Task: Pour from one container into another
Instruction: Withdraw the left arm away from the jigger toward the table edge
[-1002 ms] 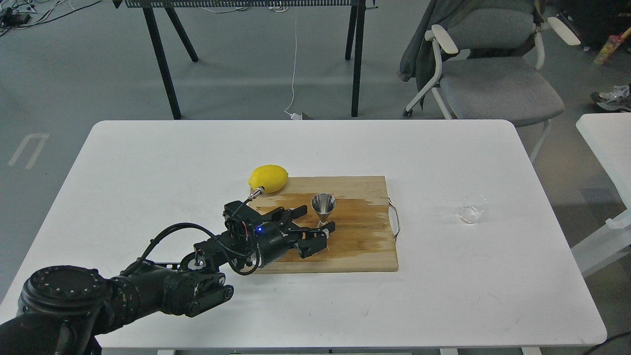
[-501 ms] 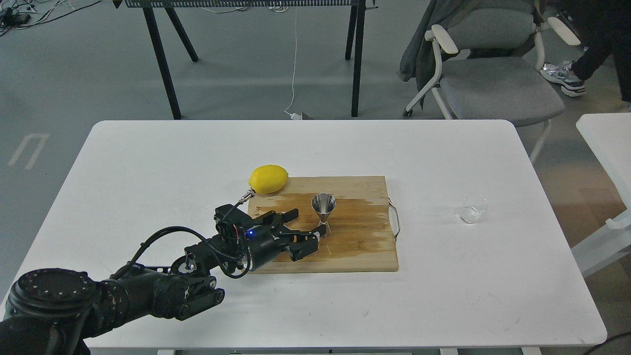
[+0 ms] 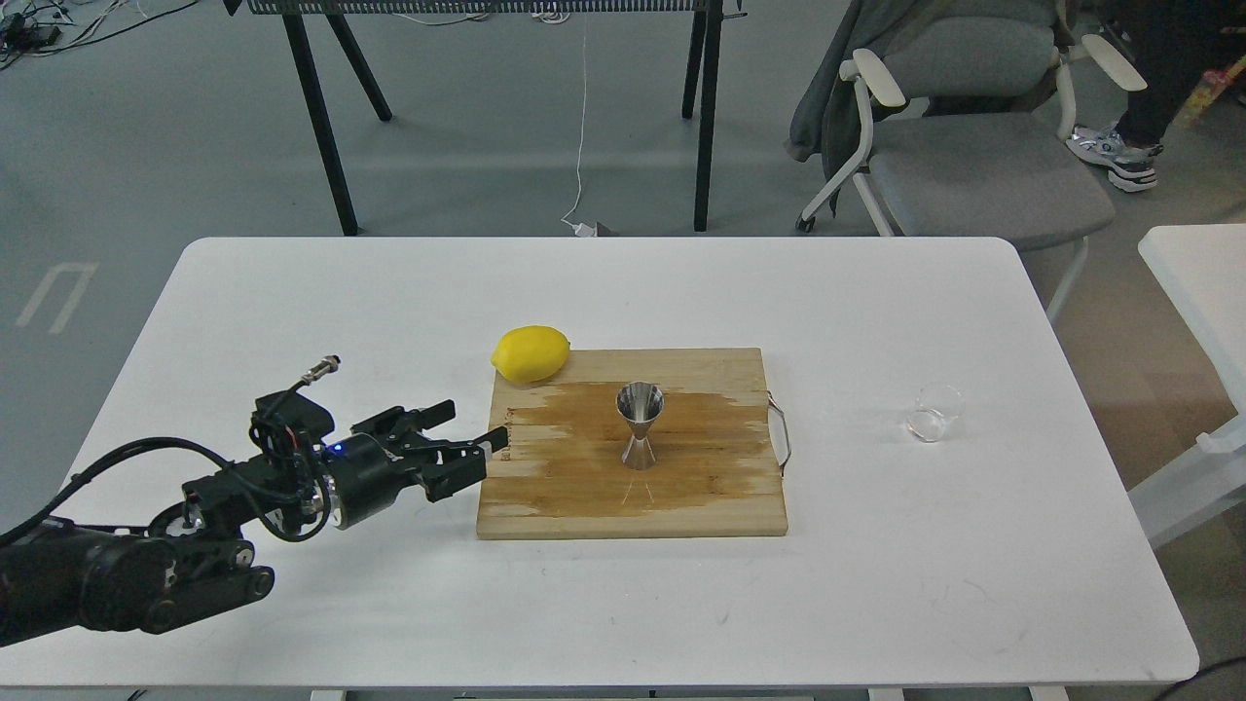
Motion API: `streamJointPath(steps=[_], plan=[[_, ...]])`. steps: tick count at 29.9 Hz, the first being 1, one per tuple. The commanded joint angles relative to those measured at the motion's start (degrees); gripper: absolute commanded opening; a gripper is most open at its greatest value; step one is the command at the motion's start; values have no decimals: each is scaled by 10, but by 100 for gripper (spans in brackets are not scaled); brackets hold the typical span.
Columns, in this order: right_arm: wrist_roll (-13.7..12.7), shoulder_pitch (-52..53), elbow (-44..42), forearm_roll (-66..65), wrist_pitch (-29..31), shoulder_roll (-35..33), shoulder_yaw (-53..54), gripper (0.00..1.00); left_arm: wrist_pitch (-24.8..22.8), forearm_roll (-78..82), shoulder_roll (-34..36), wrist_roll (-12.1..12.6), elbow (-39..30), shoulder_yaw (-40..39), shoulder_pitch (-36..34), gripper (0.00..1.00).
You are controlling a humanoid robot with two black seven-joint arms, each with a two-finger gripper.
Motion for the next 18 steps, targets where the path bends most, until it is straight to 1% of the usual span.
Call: streamJointPath(steps=[1,4,6,7,11,12,14,15,16,18], plan=[[-1,0,0,0,0,1,0,100,0,0,77,0,-76,-39,6,96],[-2,0,1,0,0,1,-1,100,0,-3,124,0,-121,-69,7,96],[-3,1,3,0,0,1,-3,100,0,-12,148,0,-137,-97,9,96],[-3,2,4,0,0,1,-4,100,-29,-21,157,0,-141,-112,12,96],[-4,8,6,0,0,-1,-6,100,-222,-109,179,0,-144,-179,21,96],[-4,9,6,0,0,-1,-6,100,-280,-139,185,0,-143,-201,21,96],[-5,16,6,0,0,-2,-7,100,-415,-203,196,0,-135,-247,21,96],[-6,22,6,-1,0,-2,-8,100,-494,-234,200,0,-126,-272,21,96],[-6,27,6,-1,0,-1,-9,100,-560,-259,202,0,-114,-293,21,96],[-7,35,6,-1,0,1,-9,100,-560,-306,201,0,-69,-341,21,96]])
